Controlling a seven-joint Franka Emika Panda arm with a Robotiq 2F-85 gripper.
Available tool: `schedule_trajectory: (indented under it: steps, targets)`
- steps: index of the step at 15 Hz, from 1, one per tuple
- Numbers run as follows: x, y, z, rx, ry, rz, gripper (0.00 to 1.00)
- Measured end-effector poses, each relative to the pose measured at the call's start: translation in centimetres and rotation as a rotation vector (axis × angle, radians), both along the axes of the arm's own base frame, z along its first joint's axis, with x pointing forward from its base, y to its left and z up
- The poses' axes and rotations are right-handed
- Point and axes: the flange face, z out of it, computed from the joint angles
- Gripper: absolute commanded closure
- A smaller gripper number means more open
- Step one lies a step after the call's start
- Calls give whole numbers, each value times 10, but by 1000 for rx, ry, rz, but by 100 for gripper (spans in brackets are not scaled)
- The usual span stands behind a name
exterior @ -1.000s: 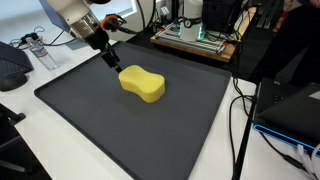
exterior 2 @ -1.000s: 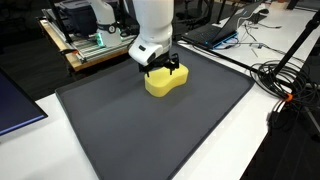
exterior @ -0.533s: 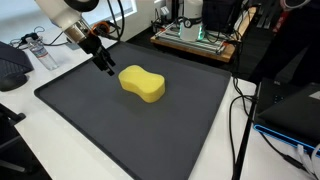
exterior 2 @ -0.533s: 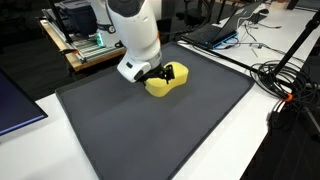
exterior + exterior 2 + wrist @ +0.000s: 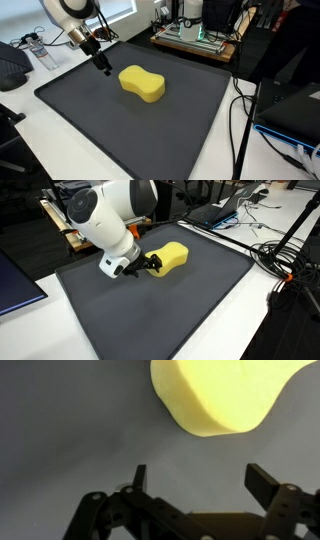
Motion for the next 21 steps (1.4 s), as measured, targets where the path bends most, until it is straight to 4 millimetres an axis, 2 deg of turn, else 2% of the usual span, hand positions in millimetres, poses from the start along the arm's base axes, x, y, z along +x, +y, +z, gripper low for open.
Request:
schedule_trajectory:
  steps: [3, 8, 15, 21]
  targets:
    - [-16, -7, -17, 85, -102, 7, 0]
    - [-59, -13, -38, 179, -227, 1, 0]
    - [-115, -7, -28, 234, -433, -2, 0]
    - [-155, -1, -30, 226, -504, -42, 0]
